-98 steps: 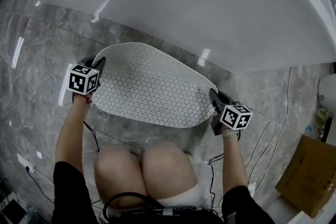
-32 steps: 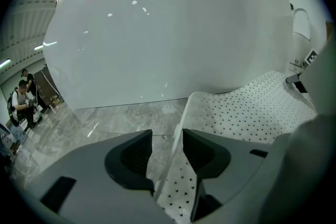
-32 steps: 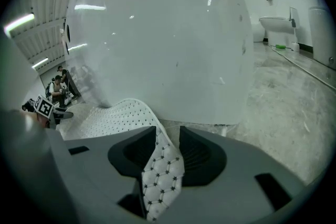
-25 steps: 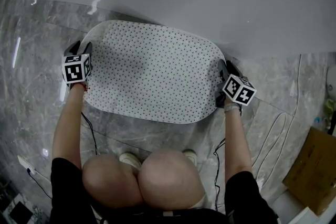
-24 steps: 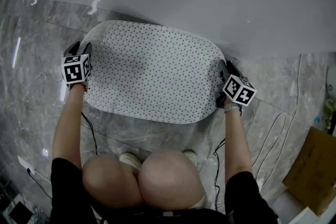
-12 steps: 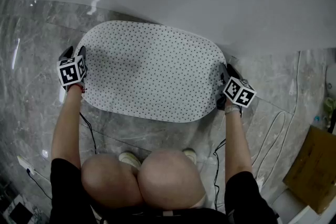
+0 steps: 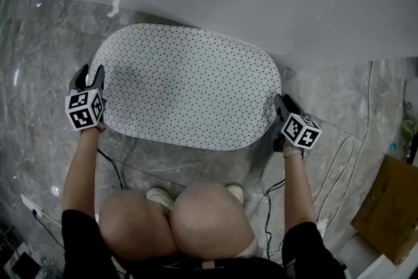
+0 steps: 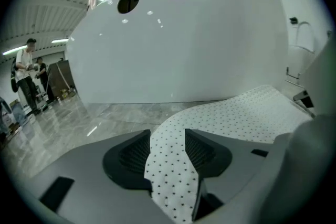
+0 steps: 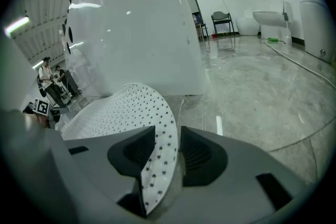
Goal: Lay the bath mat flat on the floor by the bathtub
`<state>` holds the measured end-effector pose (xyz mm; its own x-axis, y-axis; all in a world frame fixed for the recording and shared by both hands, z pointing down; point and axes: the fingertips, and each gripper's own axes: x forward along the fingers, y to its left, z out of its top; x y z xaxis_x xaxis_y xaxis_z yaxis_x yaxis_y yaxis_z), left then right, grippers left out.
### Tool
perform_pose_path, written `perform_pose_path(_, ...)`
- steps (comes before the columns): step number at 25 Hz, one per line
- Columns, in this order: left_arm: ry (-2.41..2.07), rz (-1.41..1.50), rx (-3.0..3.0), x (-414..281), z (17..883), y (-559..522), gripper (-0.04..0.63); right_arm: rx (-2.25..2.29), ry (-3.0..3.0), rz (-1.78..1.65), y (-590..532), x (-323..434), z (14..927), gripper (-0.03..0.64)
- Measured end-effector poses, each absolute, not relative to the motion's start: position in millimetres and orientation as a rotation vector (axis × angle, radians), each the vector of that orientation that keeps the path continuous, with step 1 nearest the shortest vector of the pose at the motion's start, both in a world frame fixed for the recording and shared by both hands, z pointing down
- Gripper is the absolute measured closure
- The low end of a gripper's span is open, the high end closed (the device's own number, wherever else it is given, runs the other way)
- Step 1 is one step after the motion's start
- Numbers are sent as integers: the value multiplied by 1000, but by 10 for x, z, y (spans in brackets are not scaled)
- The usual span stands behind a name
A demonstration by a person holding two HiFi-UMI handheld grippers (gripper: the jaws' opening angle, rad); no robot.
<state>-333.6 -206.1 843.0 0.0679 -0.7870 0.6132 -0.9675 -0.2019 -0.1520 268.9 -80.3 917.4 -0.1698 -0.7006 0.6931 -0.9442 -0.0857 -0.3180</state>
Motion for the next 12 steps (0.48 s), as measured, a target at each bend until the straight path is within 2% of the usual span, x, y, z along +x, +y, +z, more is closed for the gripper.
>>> perform_pose_path(9, -1545, 633, 2253, -2600, 8215, -1541, 394, 1768, -1929, 1080, -496, 2522, 9041, 466)
perform_pose_path(11, -1527, 593, 2278, -2541, 8054, -1453, 474, 1776, -1970, 1049, -526, 2441, 8858, 483)
perform_pose_path(12, -1536, 577, 2295, -2536, 7921, -1423, 538, 1778, -1997, 1023, -554, 2391, 8721, 533)
